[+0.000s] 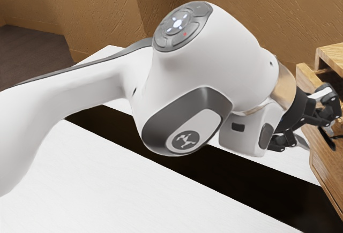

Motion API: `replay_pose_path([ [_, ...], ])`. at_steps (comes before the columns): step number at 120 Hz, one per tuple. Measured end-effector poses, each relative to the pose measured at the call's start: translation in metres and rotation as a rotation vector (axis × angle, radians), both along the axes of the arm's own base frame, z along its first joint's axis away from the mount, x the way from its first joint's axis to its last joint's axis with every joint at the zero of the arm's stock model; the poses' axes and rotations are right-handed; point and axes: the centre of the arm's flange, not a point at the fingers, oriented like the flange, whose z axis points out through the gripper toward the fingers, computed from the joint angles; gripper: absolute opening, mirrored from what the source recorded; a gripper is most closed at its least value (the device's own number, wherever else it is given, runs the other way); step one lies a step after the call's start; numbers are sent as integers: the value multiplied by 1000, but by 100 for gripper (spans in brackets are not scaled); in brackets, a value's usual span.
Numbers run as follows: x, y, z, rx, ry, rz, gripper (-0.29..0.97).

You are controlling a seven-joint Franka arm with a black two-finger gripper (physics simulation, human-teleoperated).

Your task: Pull the drawer handle with one arm to open the drawer

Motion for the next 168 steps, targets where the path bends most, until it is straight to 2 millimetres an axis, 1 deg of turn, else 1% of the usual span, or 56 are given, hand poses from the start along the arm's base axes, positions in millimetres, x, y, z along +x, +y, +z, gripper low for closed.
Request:
replay_pose_path([
  [19, -9, 4, 9, -5, -10, 20, 32],
  [29, -10, 7, 13, -9, -16, 31, 32],
  [55, -10, 20, 16, -15, -14, 67, 33],
  [76, -10, 28, 11, -15, -2, 89, 34],
  [91, -8, 33, -1, -17, 18, 100, 43],
  [101, -10, 35, -4, -17, 18, 107, 41],
  [109, -12, 36, -4, -17, 16, 111, 37],
  [127, -27, 34, -1, -10, 5, 117, 33],
  [135, -31, 37, 0, -9, 3, 130, 32],
  [146, -35, 42, -4, -4, 3, 145, 34],
  [155, -41, 43, -6, -1, -3, 151, 34],
  [168, -47, 50, -8, 0, -8, 172, 35],
])
